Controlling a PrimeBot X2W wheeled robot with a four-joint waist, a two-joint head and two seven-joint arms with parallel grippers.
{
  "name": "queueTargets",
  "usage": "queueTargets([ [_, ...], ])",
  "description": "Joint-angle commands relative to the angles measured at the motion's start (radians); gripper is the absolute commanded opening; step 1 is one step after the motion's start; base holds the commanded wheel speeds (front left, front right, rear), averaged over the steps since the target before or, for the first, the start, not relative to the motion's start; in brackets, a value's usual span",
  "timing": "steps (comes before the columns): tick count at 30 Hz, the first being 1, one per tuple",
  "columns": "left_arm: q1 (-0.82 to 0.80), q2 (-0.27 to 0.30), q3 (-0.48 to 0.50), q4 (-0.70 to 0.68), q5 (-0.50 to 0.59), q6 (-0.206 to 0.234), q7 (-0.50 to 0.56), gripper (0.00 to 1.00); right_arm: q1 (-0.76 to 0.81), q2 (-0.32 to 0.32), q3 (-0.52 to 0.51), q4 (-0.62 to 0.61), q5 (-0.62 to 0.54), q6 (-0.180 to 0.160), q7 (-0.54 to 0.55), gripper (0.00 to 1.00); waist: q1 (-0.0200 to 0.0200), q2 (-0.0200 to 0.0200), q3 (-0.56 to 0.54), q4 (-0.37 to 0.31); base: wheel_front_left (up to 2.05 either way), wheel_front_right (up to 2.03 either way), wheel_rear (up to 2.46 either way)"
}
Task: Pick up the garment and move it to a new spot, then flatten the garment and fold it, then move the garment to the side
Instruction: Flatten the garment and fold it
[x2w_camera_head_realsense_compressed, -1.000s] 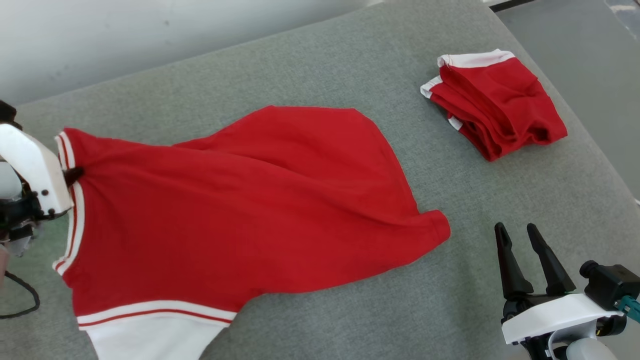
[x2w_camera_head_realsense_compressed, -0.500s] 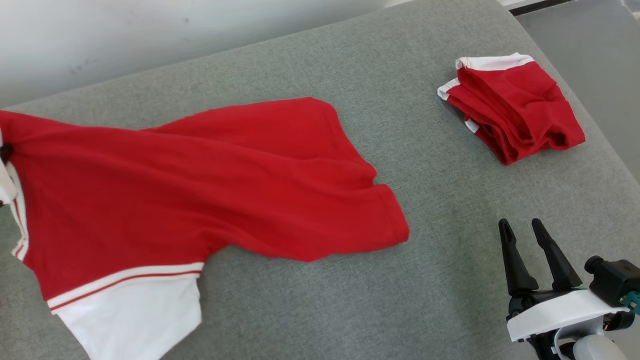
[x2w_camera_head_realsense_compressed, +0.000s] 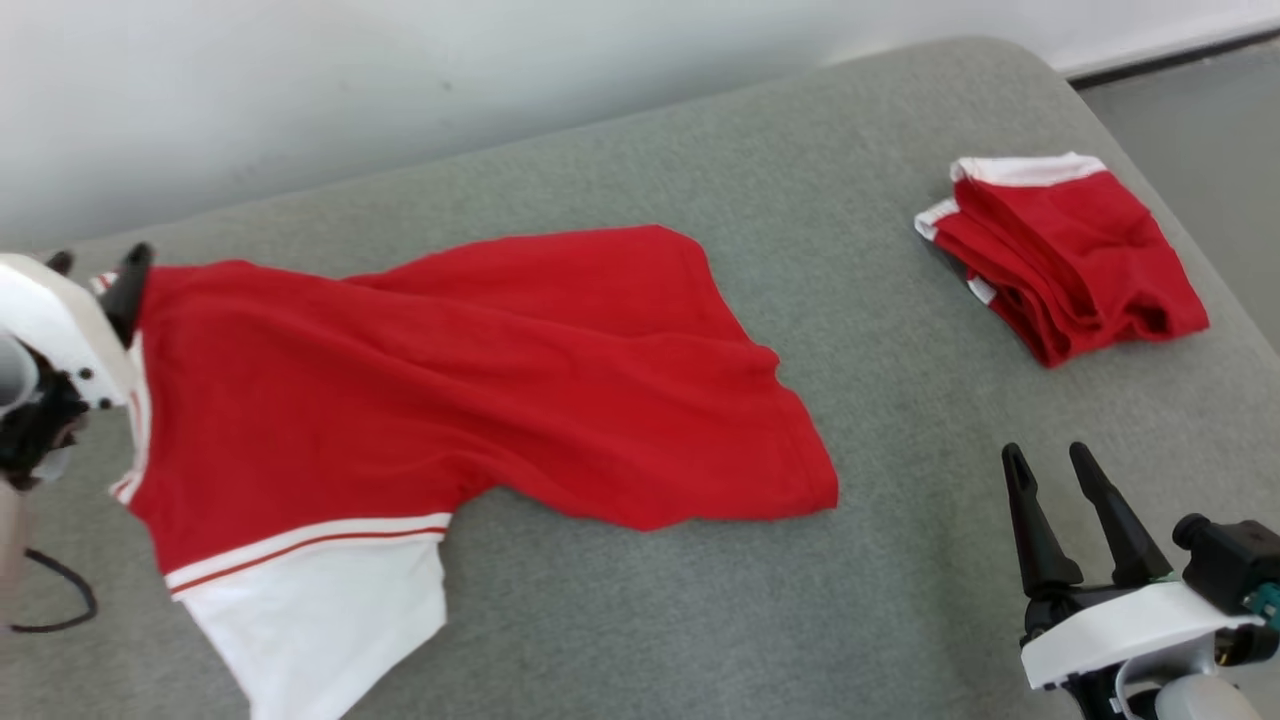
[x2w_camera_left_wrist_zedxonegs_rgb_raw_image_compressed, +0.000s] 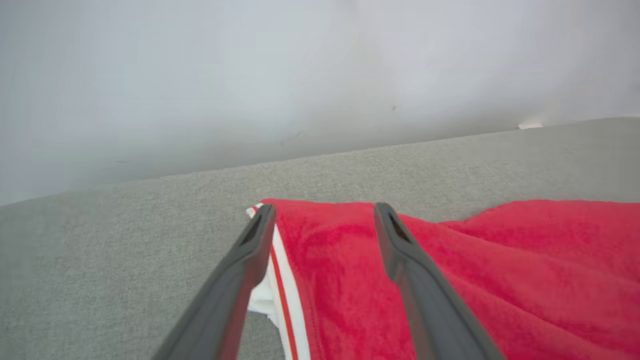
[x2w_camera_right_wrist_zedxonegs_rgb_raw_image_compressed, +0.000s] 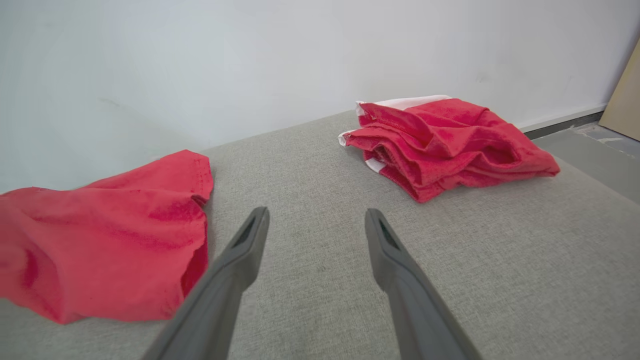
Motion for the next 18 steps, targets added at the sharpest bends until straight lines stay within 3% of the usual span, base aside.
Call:
queueTargets([
  [1, 0.021, -0.005, -0.006, -0.011, 0.012, -0.005, -0.03, 1.0, 0.015, -0.007, -0.003, -0.004, -0.007, -0.002, 0.001, 1.0, 0.0, 0.0, -0.04, 0.04, 0.0, 0.0, 0.0],
  [6, 0.065, -0.037, -0.017, -0.074, 0.029, -0.015, -0.177, 1.0, 0.039, -0.016, -0.008, -0.014, -0.02, -0.002, 0.002, 1.0, 0.0, 0.0, -0.106, 0.102, 0.0, 0.0, 0.0],
  [11, 0.147, -0.059, -0.018, -0.173, 0.044, 0.004, -0.317, 1.0, 0.072, -0.024, -0.008, -0.029, -0.037, -0.002, -0.018, 1.0, 0.0, 0.0, -0.157, 0.161, 0.0, 0.0, 0.0],
  [18, 0.347, -0.091, -0.007, -0.384, 0.052, 0.093, -0.43, 1.0, 0.119, -0.019, -0.021, -0.062, -0.047, -0.002, -0.066, 1.0, 0.0, 0.0, -0.2, 0.23, 0.0, 0.0, 0.0],
])
